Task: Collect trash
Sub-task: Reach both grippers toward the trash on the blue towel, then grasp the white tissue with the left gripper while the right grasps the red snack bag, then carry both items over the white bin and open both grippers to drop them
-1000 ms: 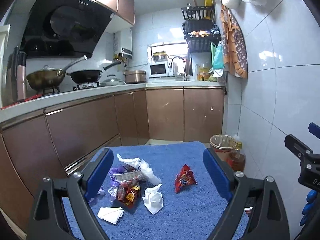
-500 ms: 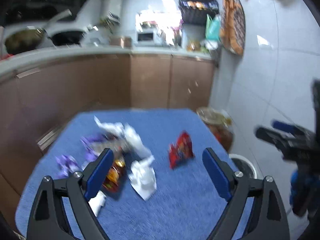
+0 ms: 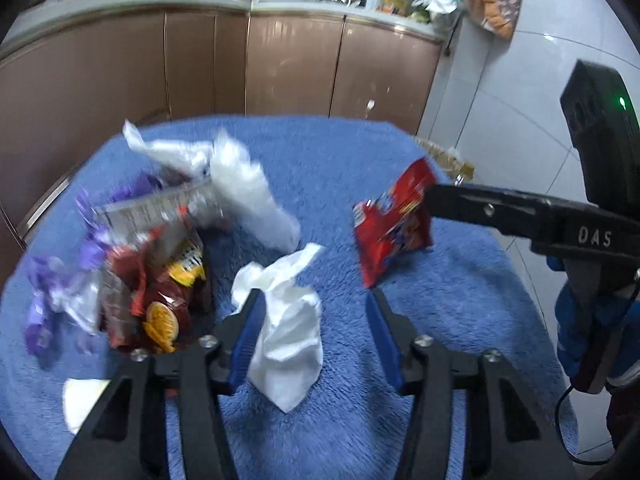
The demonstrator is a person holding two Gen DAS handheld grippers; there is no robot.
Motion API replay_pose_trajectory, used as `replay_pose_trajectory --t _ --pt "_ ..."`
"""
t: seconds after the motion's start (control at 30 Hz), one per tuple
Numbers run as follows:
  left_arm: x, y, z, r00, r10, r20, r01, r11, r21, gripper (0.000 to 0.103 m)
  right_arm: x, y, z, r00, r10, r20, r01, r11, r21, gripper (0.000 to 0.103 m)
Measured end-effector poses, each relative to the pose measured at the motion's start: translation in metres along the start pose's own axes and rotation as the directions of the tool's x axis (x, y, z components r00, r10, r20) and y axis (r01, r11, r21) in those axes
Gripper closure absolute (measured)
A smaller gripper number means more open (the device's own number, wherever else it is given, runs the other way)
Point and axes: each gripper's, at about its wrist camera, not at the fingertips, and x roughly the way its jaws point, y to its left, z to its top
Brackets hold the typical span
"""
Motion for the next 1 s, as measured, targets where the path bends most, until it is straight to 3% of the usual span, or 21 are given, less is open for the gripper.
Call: replay_pose_trajectory --t 0.13,0.27,0.43,0.67,0.83,0.9,1.0 --pt "0.017 0.006 -0.006 0.999 -0.012 -0.041 0.011 1.000 -0.023 0.070 0.032 -0.009 0.004 0.999 0.015 -0.044 -0.016 1.000 -0.006 0.030" --pt "0.021 0.008 -0.010 0.998 -0.028 -0.050 0.026 0.999 -0.031 0.090 0.052 -0.016 0.004 0.998 0.013 -0.069 -0.013 1.000 -0.003 0.052" --pt "0.012 0.009 -0.014 0.999 -0.029 -0.033 0.028 0.999 -0.032 0.095 0.043 -0.021 0.002 0.999 0.023 -0.045 -0.022 1.000 0.015 0.081" --pt "-0.021 -0.002 -0.012 1.000 -0.017 -0.004 0.017 1.000 -0.004 0.096 0.005 -0.019 -0.006 1.000 0.003 0.012 -0.003 0.999 0.042 0.087" --pt "-0.035 -0.032 0.010 0.996 -0.092 0.022 0.090 0.993 0.080 0.096 -0.054 -0.026 -0.020 0.985 -0.134 0.111 0.126 0.989 0.076 0.087" --pt "-0.031 -0.053 0.022 0.990 -0.139 0.015 0.136 0.984 0.115 0.096 -0.076 -0.035 -0.031 0.965 -0.227 0.133 0.213 0.970 0.117 0.087" --pt "-0.016 -0.099 0.038 0.972 -0.235 -0.019 0.235 0.955 0.179 0.096 -0.103 -0.061 -0.054 0.914 -0.385 0.124 0.358 0.913 0.197 0.087"
